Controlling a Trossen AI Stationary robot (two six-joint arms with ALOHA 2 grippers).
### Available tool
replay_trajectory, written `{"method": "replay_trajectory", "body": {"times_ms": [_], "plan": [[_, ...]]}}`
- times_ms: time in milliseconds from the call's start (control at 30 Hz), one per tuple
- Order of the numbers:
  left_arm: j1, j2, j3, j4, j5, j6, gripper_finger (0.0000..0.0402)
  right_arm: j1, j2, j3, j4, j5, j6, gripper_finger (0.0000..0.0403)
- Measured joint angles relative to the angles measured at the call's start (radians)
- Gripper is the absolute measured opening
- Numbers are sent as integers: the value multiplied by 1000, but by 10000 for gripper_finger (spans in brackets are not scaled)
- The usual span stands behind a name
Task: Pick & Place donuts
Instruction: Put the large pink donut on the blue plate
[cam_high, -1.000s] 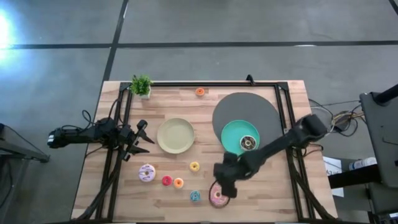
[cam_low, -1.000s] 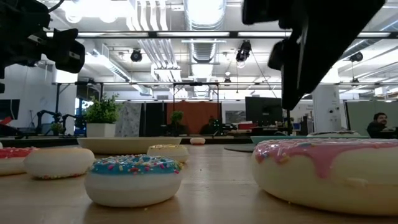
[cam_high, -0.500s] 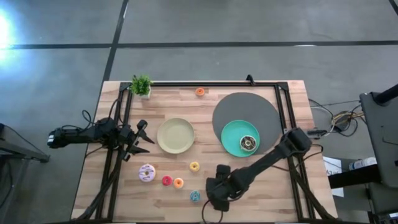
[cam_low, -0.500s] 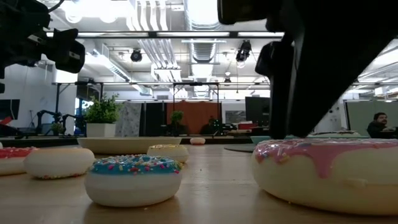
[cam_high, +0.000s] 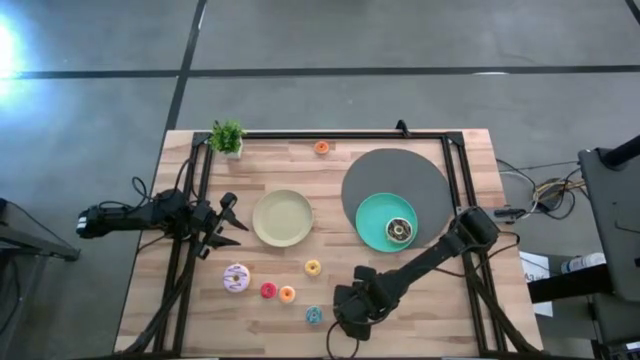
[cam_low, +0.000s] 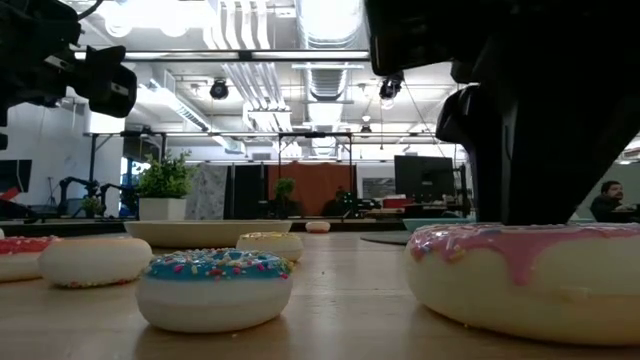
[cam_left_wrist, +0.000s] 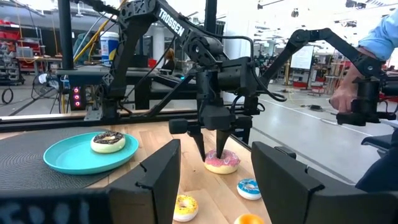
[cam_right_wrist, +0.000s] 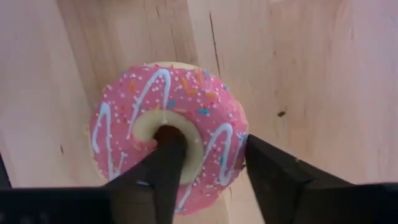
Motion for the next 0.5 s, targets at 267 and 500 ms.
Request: {"method": "replay_trajectory", "body": {"times_ms": [267,500], "plan": [[0,0,0,0,0,0,172,-6,-54,-2,-111,33,91,23],[0,0,0,0,0,0,172,-52,-345,-30,-580,324,443,15]]}}
